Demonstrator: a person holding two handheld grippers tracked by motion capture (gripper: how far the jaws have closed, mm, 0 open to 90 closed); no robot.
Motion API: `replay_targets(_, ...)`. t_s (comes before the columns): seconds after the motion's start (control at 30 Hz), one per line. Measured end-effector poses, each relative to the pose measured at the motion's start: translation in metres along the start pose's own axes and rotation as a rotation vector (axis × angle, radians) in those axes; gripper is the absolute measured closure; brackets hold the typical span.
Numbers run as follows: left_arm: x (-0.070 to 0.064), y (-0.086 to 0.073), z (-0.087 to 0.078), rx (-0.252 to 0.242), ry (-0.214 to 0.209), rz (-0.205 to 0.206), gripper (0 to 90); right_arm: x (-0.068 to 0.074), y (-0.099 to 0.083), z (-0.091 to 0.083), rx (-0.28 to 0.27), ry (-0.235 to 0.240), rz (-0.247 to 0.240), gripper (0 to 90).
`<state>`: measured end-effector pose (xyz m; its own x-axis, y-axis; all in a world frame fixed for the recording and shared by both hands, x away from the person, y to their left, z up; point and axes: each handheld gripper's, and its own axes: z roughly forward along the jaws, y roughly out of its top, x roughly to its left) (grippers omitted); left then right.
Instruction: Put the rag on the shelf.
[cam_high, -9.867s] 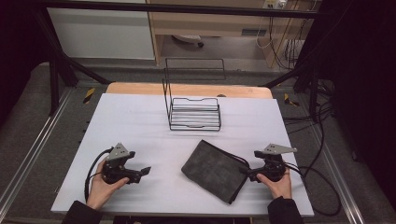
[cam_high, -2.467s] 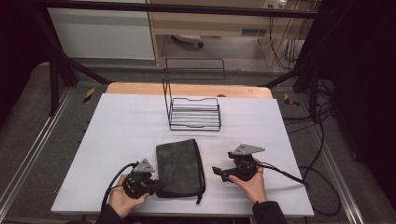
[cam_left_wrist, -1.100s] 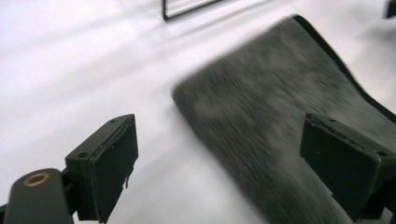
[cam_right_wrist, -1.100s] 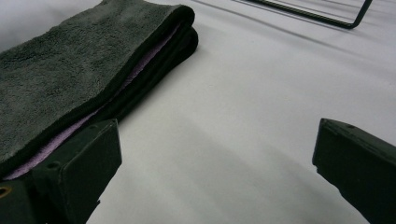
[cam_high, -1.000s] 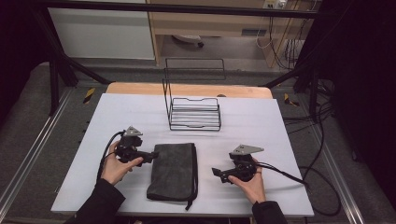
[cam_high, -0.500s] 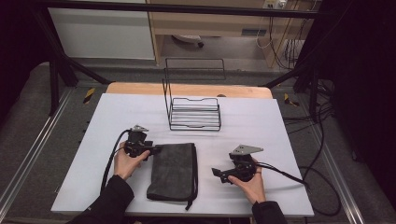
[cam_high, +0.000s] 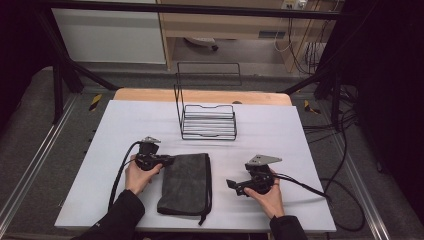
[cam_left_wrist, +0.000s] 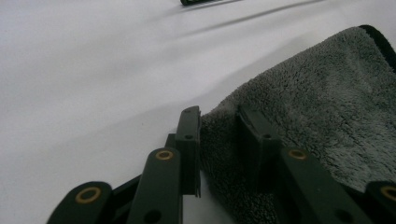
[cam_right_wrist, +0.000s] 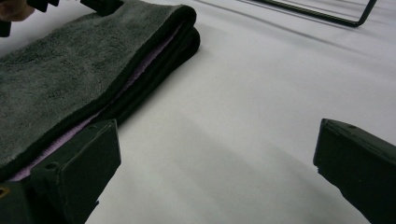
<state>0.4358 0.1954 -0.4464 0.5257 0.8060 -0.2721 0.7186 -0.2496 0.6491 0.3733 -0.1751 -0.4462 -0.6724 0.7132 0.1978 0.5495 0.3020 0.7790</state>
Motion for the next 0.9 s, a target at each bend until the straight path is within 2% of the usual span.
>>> replay_targets(0.23, -0.002, -0.001, 0.001, -0.003, 0.004, 0.009, 74.9, -0.001, 0.007, -0.002, -0.04, 0.008, 0.024, 0.6)
replay_targets(0.3, -0.002, -0.001, 0.001, -0.004, 0.005, 0.013, 75.2, 0.001, 0.013, -0.001, -0.037, -0.009, 0.011, 0.6)
replay_targets(0.43, -0.002, -0.001, 0.001, -0.004, 0.008, 0.029, 75.2, 0.005, 0.019, 0.002, -0.05, -0.013, 0.006, 0.5)
replay_targets(0.57, -0.003, -0.002, 0.001, -0.009, 0.009, 0.035, 75.2, 0.01, 0.028, 0.01, -0.04, -0.031, 0.004, 0.6)
replay_targets(0.9, -0.003, -0.002, 0.001, -0.015, 0.011, 0.048, 75.2, 0.023, 0.057, 0.035, -0.054, 0.008, 0.019, 9.0)
